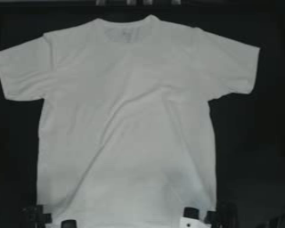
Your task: Fold shirt
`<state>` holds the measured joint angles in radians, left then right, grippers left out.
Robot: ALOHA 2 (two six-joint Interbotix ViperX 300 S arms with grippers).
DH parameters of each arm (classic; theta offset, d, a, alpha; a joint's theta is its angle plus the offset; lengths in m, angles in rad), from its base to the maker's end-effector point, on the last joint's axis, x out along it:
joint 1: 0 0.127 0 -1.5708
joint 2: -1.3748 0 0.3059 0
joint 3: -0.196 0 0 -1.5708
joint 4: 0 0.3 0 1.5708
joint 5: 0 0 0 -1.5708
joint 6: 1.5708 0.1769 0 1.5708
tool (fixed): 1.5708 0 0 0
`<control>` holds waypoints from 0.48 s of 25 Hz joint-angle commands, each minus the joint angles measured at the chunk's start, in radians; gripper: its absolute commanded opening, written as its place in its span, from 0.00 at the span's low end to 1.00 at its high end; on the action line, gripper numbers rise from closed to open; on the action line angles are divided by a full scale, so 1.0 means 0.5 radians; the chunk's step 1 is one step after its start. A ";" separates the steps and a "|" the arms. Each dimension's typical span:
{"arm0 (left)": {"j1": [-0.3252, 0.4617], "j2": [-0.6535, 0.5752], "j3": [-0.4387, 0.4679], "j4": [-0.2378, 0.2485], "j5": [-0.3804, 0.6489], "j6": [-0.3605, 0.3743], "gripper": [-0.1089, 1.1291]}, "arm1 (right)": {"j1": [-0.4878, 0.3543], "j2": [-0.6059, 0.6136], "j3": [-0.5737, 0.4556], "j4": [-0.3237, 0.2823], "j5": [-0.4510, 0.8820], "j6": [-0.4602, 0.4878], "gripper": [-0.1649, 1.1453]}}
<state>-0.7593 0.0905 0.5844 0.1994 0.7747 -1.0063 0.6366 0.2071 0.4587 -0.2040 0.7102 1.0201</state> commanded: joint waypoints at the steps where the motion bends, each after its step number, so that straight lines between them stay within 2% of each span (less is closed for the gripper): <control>1: -0.003 -0.018 -0.015 -0.003 -0.003 -0.003 0.87 | -0.009 -0.009 -0.061 -0.006 0.000 -0.003 0.87; 9: 0.000 0.077 -0.015 -0.006 -0.018 -0.003 0.87 | -0.009 0.049 -0.074 0.021 0.003 -0.006 0.87; 12: -0.003 0.101 -0.012 -0.021 -0.052 -0.003 0.86 | -0.009 0.061 -0.058 0.098 -0.025 -0.031 0.87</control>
<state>-0.7593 0.1381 0.5844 0.1963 0.7593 -1.0078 0.6320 0.2439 0.4357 -0.1749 0.7118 1.0063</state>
